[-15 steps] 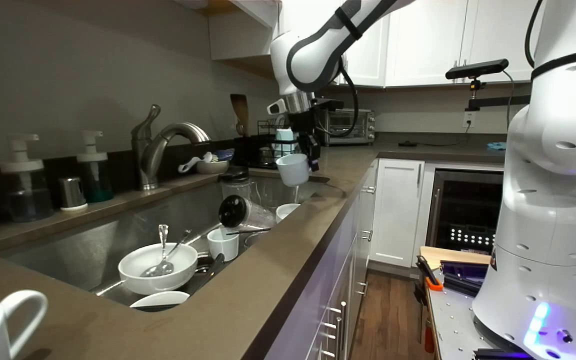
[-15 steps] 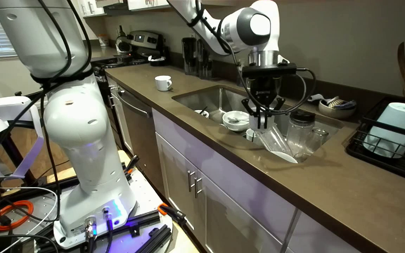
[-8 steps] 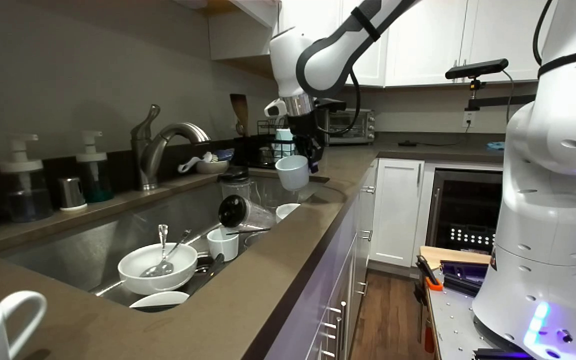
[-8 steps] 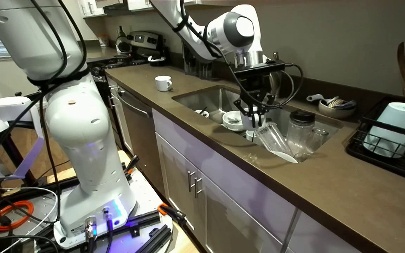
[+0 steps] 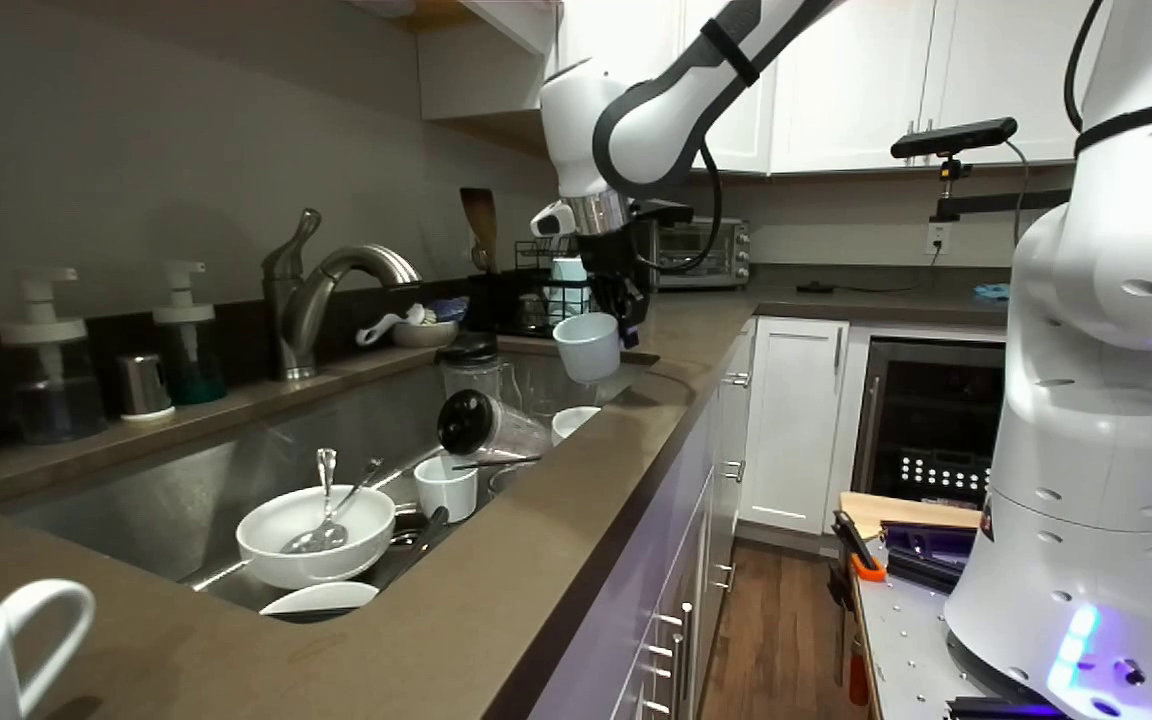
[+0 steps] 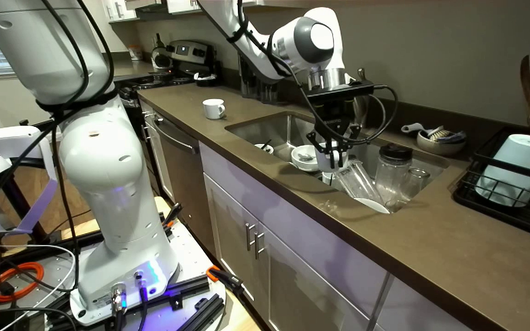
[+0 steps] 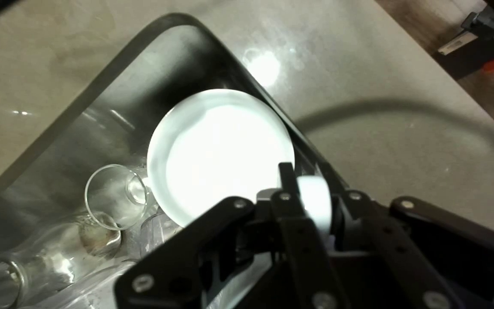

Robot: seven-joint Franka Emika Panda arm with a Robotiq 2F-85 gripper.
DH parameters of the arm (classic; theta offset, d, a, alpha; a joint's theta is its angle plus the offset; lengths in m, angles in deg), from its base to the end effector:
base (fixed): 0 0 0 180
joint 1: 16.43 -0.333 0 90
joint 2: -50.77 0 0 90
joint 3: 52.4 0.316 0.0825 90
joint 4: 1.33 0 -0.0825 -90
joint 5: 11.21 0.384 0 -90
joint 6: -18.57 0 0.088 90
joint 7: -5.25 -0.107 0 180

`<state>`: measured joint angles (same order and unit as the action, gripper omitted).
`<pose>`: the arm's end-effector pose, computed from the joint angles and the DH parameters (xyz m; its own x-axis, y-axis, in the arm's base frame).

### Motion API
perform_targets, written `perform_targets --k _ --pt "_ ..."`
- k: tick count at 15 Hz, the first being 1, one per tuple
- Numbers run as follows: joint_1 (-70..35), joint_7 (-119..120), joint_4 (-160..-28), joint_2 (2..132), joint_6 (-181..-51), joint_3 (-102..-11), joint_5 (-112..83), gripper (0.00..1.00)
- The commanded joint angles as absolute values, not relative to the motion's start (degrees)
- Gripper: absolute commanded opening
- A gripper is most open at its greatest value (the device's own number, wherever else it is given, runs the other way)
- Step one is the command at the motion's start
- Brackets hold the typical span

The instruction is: Pick up the white mug on the right side of the counter, pour the liquid out of the mug and into the sink, place the mug down on the right side of the counter

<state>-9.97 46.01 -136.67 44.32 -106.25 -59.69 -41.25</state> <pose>0.4623 -0.1326 0.3696 0.6853 0.6426 -0.3427 0.7218 -0.6619 0.2023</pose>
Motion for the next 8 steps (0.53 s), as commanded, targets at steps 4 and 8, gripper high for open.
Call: perform_targets --k 4,8 --pt "-10.0 46.0 -136.6 44.3 -106.1 -59.7 -41.2 0.16" --pt "-10.3 47.0 -134.7 45.5 -104.8 -59.2 -43.3 0.04"
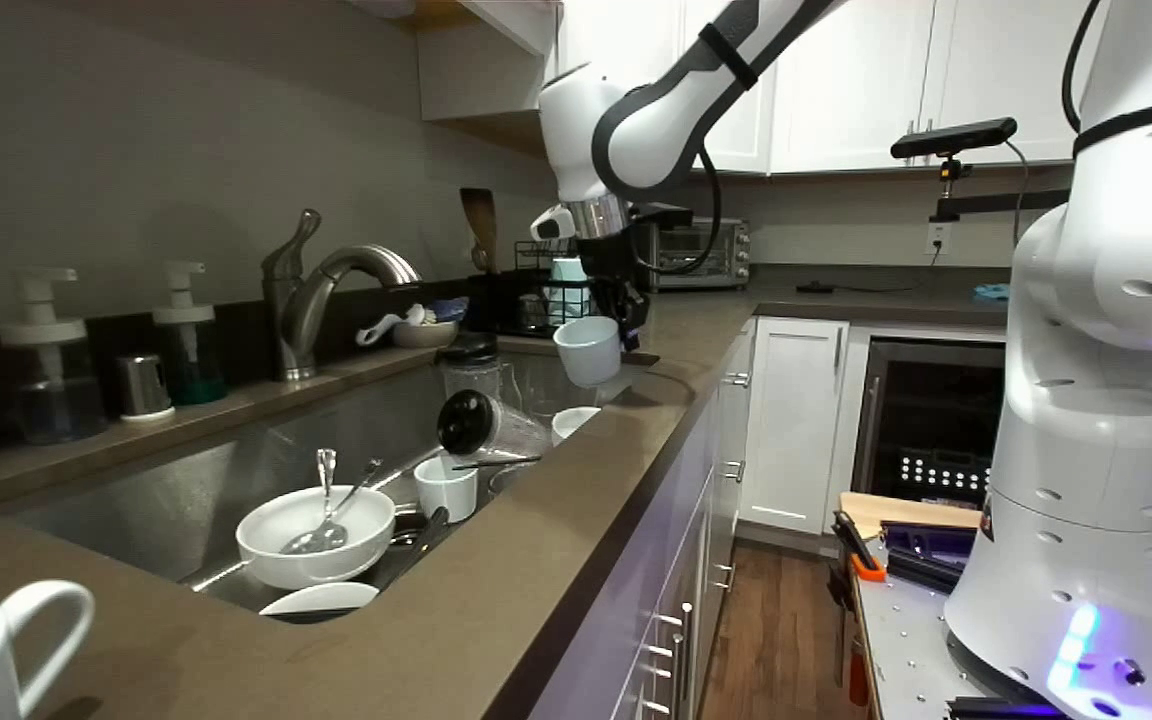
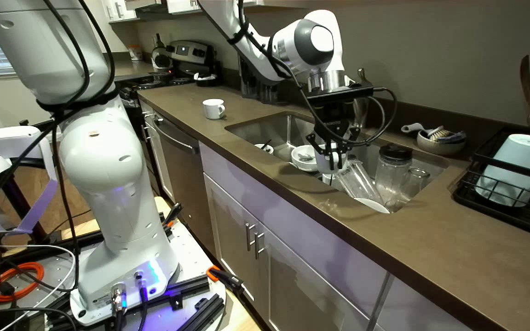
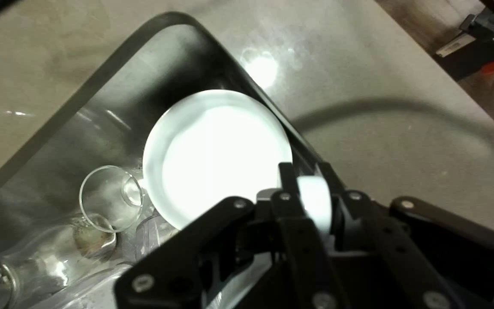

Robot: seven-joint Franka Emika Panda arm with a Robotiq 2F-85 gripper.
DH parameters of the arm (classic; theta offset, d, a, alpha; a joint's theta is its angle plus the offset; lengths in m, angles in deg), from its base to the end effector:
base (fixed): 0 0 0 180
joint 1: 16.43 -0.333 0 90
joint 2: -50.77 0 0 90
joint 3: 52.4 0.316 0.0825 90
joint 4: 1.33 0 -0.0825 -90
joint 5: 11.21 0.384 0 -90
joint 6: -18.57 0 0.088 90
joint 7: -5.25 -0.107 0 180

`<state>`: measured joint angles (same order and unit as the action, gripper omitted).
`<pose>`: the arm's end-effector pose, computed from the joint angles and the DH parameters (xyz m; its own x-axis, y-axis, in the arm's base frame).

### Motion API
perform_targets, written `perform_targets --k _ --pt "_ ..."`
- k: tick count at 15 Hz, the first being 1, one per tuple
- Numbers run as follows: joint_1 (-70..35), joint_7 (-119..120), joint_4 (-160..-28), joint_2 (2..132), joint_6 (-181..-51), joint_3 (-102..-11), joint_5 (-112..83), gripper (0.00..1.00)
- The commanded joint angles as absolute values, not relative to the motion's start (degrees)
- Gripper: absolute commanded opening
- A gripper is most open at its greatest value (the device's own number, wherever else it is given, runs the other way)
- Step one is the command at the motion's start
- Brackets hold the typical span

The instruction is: Pick up the white mug on the right side of the counter, pour the liquid out of the mug and into the sink, place the mug down on the right side of the counter

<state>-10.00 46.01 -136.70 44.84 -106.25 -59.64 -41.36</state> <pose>0.4626 -0.1321 0.3651 0.6802 0.6443 -0.3497 0.7255 -0.6599 0.1955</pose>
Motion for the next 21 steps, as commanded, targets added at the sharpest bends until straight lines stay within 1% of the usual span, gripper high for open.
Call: perform_targets --k 1,8,12,16,21 --pt "-10.5 47.1 -133.8 46.2 -104.3 -58.8 -44.5 0.04" --pt "-13.0 48.2 -127.1 50.8 -100.6 -55.8 -55.6 0.04" --pt "-15.4 46.9 -124.5 53.1 -93.3 -53.6 -63.8 0.04" --pt "-17.7 46.5 -125.2 53.3 -86.3 -51.6 -73.0 0.04" --pt "-19.8 46.4 -126.9 53.2 -81.0 -49.4 -83.0 0.04"
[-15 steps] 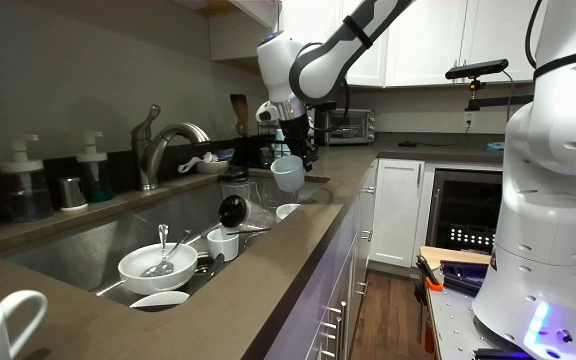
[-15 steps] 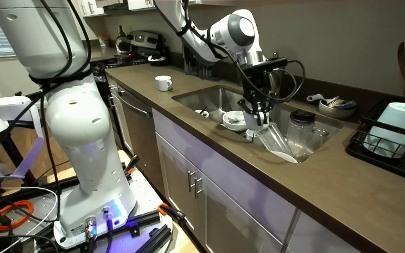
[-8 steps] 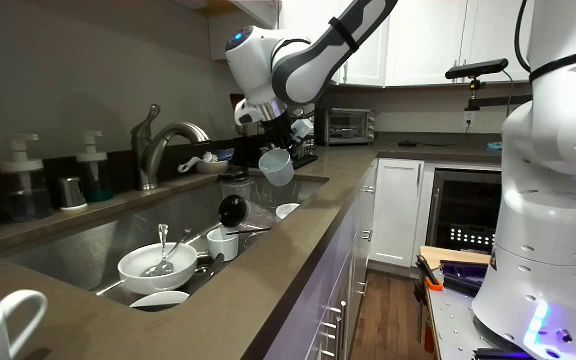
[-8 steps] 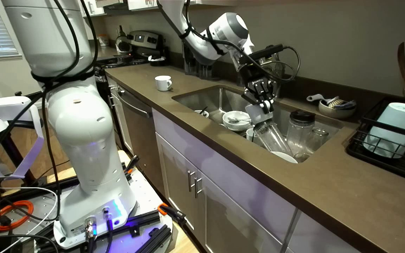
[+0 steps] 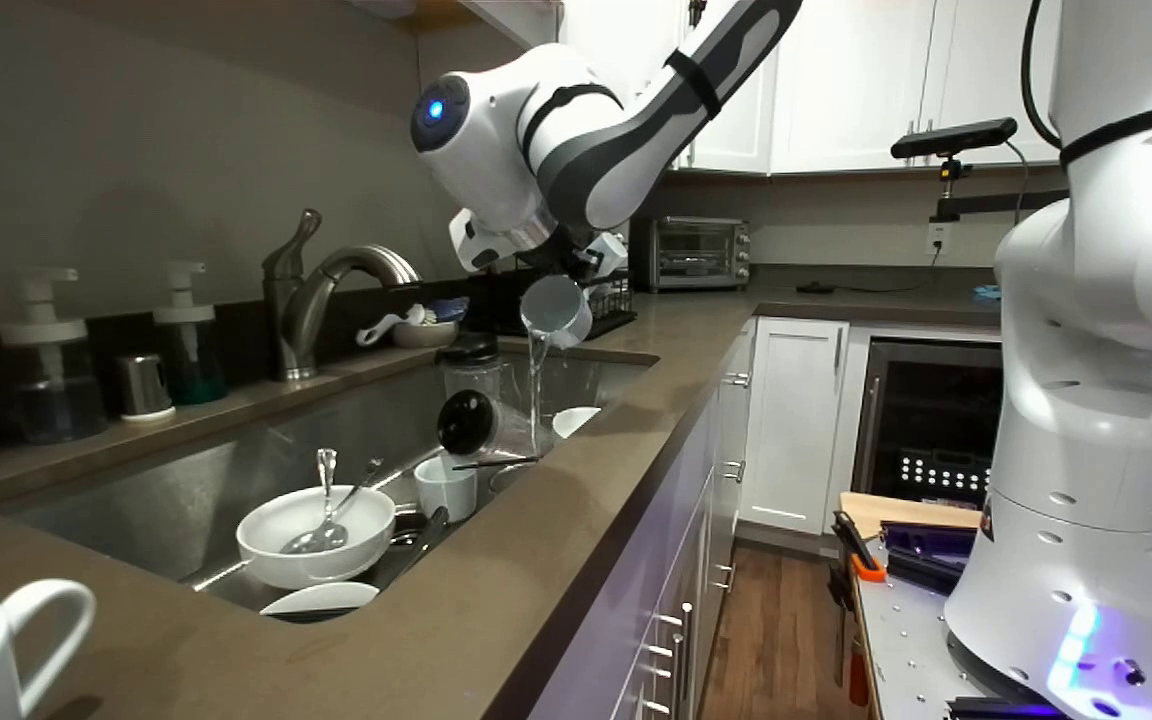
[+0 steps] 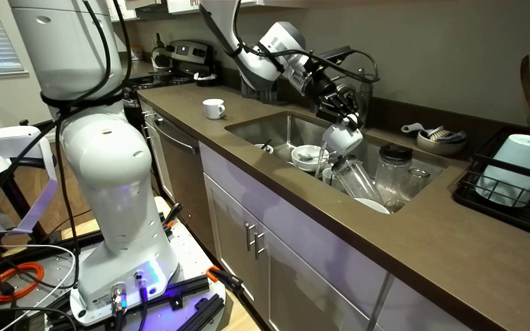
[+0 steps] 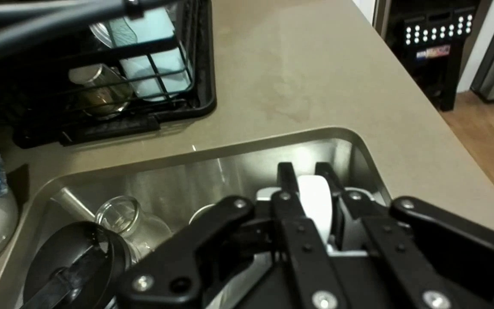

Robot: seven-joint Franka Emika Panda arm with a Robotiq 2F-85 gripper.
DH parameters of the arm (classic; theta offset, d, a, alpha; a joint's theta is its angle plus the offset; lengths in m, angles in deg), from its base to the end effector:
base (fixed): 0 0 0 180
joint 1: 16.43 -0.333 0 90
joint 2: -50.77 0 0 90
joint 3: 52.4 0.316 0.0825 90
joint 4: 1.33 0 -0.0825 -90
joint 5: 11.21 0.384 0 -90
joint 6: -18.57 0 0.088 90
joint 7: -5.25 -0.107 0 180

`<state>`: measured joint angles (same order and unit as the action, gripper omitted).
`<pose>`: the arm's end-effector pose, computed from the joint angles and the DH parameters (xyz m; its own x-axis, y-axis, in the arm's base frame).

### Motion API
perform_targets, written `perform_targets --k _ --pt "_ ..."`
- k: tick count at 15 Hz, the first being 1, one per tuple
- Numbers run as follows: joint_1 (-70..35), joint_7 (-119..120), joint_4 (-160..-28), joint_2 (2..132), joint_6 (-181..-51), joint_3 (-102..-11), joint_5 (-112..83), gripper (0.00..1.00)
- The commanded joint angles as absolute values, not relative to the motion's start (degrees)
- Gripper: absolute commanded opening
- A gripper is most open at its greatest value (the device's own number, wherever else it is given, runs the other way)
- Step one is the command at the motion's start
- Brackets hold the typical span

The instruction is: Pick up the white mug on the right side of the counter, pour the liquid out of the mug and into the sink, place the mug down on the right side of the counter

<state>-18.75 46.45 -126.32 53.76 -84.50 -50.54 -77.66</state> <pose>0.5225 -0.0394 0.3787 0.2167 0.4376 -0.8727 0.9762 -0.0935 0.1955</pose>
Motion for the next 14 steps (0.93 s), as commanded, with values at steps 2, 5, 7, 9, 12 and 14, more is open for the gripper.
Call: perform_targets --k 2,5,7,9,12,14 --pt "-20.5 46.0 -127.7 53.2 -79.8 -48.7 -86.3 0.04" --pt "-21.2 45.7 -128.9 53.3 -77.9 -48.0 -90.5 0.04" --pt "-21.4 45.6 -129.8 53.4 -76.4 -47.6 -92.9 0.04" --pt "-21.7 45.7 -130.7 53.3 -74.6 -47.4 -95.2 0.04" --pt "-21.8 45.7 -131.8 53.0 -72.1 -47.1 -98.2 0.04" --pt "-21.8 45.6 -132.3 53.0 -70.5 -46.9 -99.7 0.04"
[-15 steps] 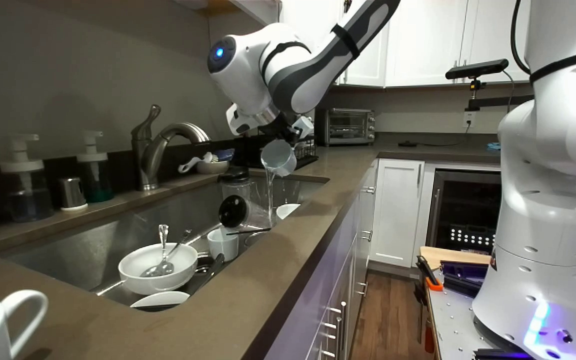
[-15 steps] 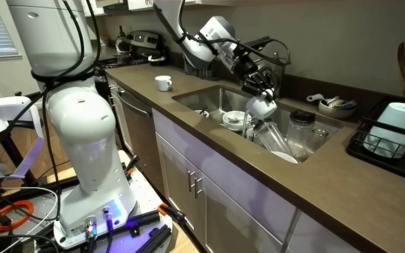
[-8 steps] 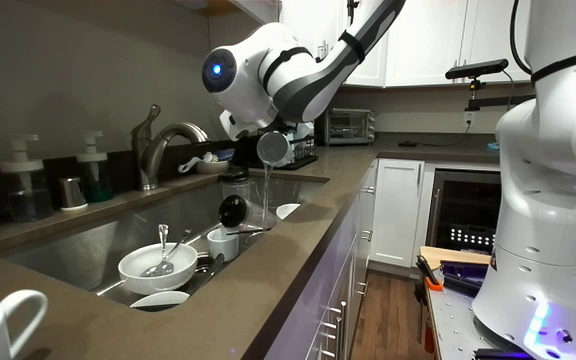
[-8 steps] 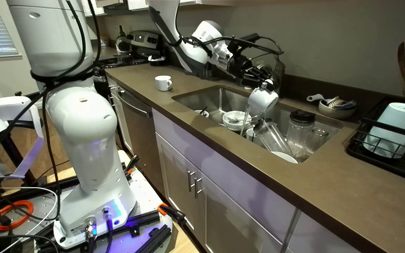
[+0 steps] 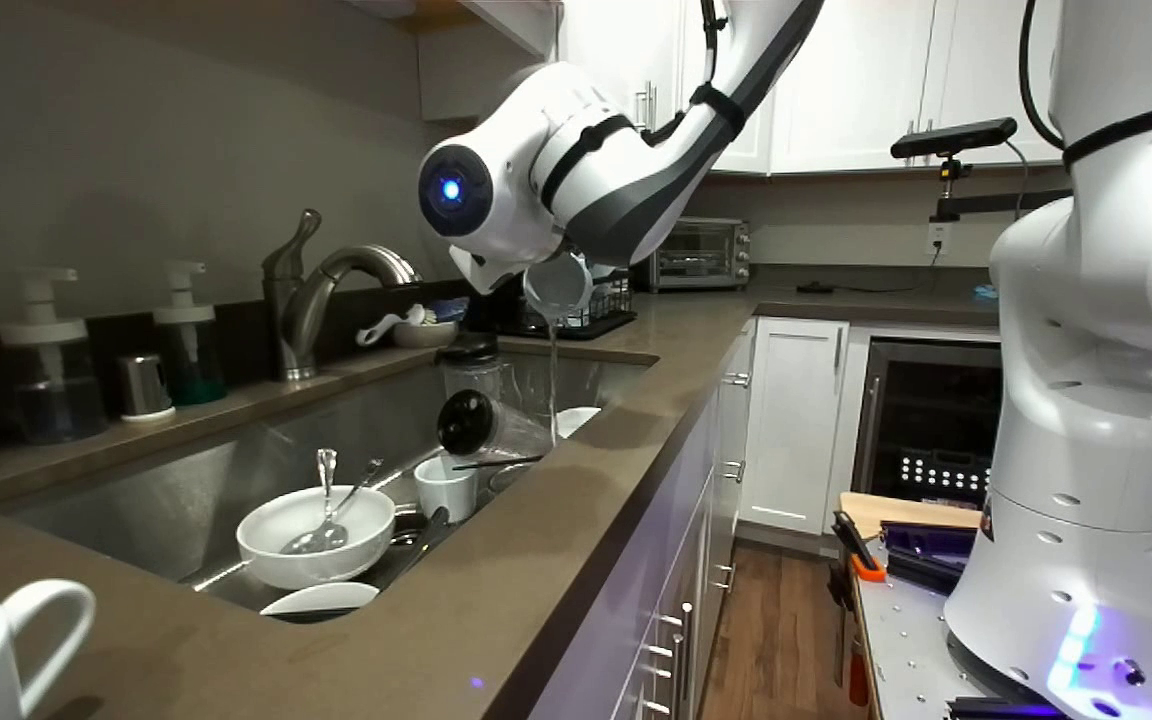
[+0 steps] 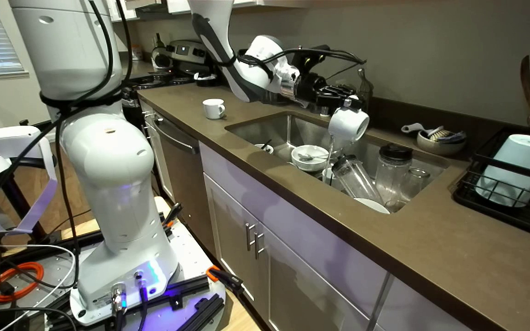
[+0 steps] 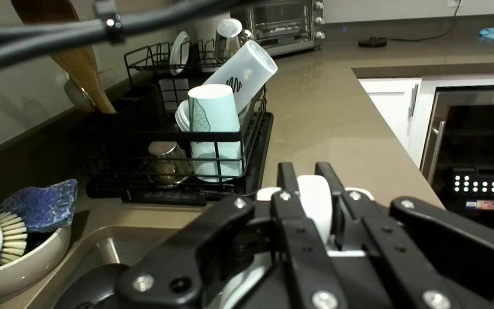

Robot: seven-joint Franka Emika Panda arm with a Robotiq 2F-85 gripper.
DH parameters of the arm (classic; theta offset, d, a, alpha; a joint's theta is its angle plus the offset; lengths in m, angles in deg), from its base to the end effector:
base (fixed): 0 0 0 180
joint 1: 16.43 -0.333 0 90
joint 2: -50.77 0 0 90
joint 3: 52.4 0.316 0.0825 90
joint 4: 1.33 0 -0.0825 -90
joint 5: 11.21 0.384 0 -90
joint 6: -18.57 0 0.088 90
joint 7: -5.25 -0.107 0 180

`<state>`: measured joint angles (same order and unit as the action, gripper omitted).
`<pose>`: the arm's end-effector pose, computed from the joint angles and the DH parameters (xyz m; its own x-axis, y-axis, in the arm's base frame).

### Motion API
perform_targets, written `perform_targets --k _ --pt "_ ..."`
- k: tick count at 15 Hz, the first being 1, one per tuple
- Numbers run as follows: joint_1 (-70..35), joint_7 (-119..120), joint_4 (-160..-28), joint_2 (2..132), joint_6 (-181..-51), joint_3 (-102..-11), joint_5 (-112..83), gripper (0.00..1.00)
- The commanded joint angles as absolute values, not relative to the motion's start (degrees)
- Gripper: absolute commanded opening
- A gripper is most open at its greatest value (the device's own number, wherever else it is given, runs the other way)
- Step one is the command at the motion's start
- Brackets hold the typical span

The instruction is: Pick up the white mug on the right side of the counter, pour the liquid out of the mug and into the sink, place the mug down on the right side of the counter

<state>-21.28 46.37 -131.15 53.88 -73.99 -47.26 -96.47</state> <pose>0.5092 -0.0148 0.3732 0.0891 0.1098 -0.9900 0.9848 0.1393 0.1041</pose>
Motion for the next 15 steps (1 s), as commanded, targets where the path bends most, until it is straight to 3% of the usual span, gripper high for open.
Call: perform_targets --k 1,14,15 --pt "-21.8 45.5 -132.5 53.0 -69.8 -46.8 -100.3 0.04" --pt "-21.5 46.0 -132.8 53.9 -68.4 -46.7 -102.4 0.05" --pt "-21.4 46.0 -132.8 54.0 -68.5 -46.7 -102.4 0.16"
